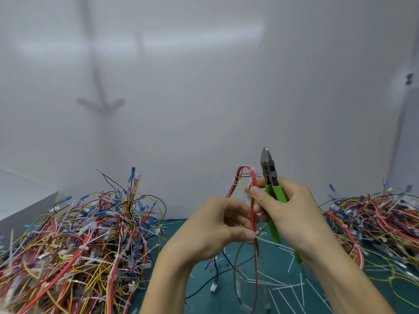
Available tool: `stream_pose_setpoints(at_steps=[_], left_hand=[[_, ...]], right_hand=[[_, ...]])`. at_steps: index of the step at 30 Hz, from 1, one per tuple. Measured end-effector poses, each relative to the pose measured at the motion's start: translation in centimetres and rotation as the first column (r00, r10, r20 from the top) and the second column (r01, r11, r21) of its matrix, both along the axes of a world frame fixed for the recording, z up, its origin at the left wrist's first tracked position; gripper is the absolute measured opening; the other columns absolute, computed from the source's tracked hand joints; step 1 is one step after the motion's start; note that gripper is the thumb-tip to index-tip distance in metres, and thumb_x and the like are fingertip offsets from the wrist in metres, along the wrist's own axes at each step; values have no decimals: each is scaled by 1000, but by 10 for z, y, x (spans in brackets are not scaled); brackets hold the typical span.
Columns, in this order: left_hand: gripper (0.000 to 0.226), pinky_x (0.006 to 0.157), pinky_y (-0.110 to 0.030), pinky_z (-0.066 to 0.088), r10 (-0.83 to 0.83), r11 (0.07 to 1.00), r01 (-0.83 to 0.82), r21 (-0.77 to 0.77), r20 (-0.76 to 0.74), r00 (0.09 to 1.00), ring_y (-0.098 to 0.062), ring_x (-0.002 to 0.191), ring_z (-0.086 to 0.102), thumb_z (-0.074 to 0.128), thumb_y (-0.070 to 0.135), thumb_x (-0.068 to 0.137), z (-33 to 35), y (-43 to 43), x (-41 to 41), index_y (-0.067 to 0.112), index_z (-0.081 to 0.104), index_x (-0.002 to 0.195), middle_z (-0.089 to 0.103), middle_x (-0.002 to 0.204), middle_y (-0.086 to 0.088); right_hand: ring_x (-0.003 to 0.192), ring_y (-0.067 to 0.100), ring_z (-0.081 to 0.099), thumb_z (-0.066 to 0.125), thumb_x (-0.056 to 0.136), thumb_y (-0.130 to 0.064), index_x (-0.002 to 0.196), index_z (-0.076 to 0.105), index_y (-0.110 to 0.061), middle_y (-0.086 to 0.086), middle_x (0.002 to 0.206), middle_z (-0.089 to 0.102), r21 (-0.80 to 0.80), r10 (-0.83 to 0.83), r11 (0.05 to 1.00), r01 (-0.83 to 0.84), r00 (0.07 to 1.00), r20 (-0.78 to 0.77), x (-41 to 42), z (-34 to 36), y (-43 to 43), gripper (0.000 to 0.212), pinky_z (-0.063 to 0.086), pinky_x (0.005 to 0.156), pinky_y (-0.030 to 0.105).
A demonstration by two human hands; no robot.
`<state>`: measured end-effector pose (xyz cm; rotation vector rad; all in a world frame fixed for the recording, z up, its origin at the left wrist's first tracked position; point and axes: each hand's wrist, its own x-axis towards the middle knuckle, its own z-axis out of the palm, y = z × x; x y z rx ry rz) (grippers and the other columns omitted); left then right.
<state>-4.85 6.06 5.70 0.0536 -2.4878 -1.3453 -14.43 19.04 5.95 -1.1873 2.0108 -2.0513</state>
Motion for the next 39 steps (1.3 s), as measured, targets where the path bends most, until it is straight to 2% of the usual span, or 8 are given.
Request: stream_pose_setpoints(at_steps=[3,8,12,18,23,28,32,39], left_hand=[[11,74,-11,46,20,996,-21,-83,-22,1000,-3,78,61,70,3,86,0,0,1,11,69,92,70,84,7],[10,73,-22,51,109,993,-104,55,-99,989,-10,94,68,59,7,95,1,-3,2,11,58,105,75,96,0],[11,66,-14,46,226,964,-192,181,-186,956,-2,80,67,55,10,98,4,-6,4,18,58,105,76,85,4],[17,75,-27,50,339,925,-276,261,-240,910,-5,82,66,52,11,100,5,-9,5,20,61,111,75,80,7],[19,70,-17,49,359,923,-309,231,-221,907,-4,85,66,52,11,100,4,-11,5,21,61,114,75,82,8],[20,75,-22,50,341,928,-290,233,-222,913,-8,89,67,53,12,100,4,-9,5,20,61,116,76,85,4],[19,69,-13,49,319,936,-266,229,-238,917,-3,83,67,54,11,99,4,-9,4,21,62,113,76,85,4],[19,74,-16,46,301,940,-242,241,-253,919,-1,80,68,55,11,98,4,-8,3,20,63,114,74,78,7]], right_hand=[[52,3,56,62,96,-22,85,69,-20,-3,63,68,17,-28,999,28,1000,-11,1,1,-1,13,49,62,29],[61,12,54,61,93,-30,85,71,-17,-3,69,71,87,-67,994,66,998,9,-1,3,1,18,52,74,48],[62,17,56,58,91,-45,83,69,-17,0,68,68,307,-123,938,158,984,-132,-8,3,7,30,50,69,40],[67,25,53,39,87,-73,84,61,-13,4,67,57,607,-12,761,229,940,-340,-8,-1,13,64,36,60,33],[77,25,56,28,79,-78,88,61,-15,8,76,62,597,50,773,216,917,-397,-1,2,11,71,44,69,36],[73,27,50,33,83,-76,80,53,-13,6,68,51,579,50,780,237,899,-435,4,2,10,66,33,60,34],[64,20,41,32,82,-77,77,50,-13,4,65,46,575,50,780,245,892,-449,4,3,11,66,31,57,33],[65,22,46,19,63,-86,86,62,-14,12,72,55,562,55,791,240,887,-458,4,4,10,86,32,57,32]])
